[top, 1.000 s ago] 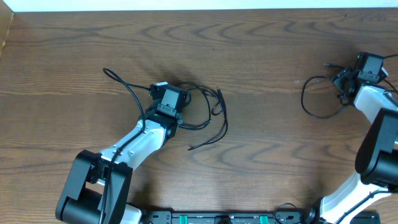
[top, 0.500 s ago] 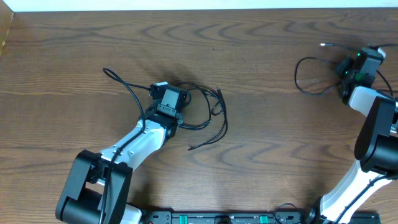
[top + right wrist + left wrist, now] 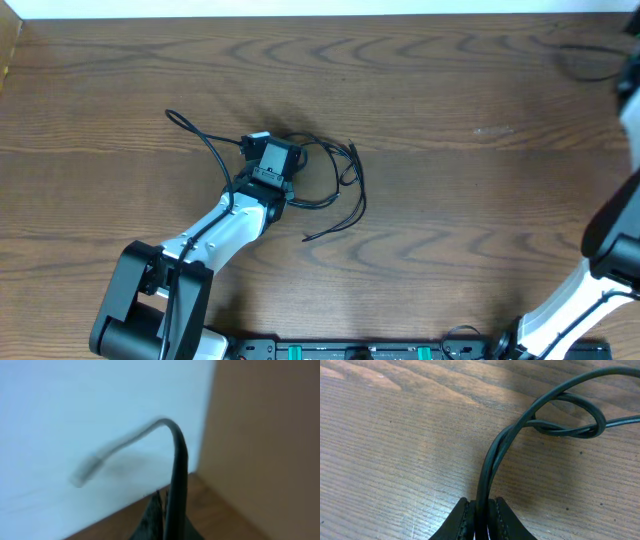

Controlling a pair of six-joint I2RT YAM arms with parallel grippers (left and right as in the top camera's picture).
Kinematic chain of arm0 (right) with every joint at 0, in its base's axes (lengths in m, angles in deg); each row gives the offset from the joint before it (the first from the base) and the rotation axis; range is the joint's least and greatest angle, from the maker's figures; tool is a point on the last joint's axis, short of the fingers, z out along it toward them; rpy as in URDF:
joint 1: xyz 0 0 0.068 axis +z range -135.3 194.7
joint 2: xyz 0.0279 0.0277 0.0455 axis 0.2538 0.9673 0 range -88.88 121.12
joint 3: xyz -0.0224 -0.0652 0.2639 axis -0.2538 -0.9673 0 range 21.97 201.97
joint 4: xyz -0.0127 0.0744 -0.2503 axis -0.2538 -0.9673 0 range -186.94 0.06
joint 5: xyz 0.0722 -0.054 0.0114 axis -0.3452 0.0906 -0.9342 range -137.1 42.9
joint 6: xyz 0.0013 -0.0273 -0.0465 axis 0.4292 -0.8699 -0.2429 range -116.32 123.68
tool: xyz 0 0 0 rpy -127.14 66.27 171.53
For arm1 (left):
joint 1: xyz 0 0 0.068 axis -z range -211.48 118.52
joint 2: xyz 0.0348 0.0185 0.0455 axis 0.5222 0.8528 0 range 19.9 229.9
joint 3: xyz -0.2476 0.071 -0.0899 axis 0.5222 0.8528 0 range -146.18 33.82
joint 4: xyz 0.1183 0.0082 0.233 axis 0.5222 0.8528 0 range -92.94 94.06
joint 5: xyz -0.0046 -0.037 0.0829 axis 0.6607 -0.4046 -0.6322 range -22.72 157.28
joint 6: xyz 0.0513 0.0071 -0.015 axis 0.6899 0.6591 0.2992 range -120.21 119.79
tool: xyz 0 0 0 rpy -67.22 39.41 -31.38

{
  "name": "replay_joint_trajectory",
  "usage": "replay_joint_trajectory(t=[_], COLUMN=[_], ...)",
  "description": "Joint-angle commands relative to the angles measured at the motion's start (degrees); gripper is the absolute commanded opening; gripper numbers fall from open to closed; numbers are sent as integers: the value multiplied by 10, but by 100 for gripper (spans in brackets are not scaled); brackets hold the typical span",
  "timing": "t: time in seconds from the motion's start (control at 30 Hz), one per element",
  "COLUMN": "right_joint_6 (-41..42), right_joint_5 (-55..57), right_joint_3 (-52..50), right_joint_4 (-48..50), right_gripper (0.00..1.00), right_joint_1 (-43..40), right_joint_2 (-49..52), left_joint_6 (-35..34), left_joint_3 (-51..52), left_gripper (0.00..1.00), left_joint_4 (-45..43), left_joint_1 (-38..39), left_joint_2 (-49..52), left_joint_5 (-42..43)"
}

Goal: Untangle cables

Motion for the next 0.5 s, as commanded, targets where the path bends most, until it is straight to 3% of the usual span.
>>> replay_joint_trajectory(t=[0.0, 0.07, 0.13, 0.2, 0.3, 0.47], right_joint_6=[-12, 19, 23, 34, 61, 81], right_joint_5=[18, 14, -3, -21, -37, -39], right_joint_3=[9, 9, 9, 9, 9, 9], right_joint_4=[-57, -134, -172, -203, -239, -284], right_gripper=[6, 43, 70, 86, 99, 99], right_joint_1=[-27, -33, -33, -31, -29, -29], right_joint_2=[43, 78, 102, 121, 134, 128], left_joint_6=[-19, -40, -40, -40, -40, -40], left_joint_3=[-4, -4, -4, -4, -4, -4], left_gripper=[15, 15, 15, 15, 15, 15], left_joint_4=[0, 0, 0, 0, 0, 0], left_joint_1=[-1, -1, -1, -1, -1, -1], left_joint_2=[6, 6, 6, 6, 6, 6], left_joint_5=[-1, -1, -1, -1, -1, 2])
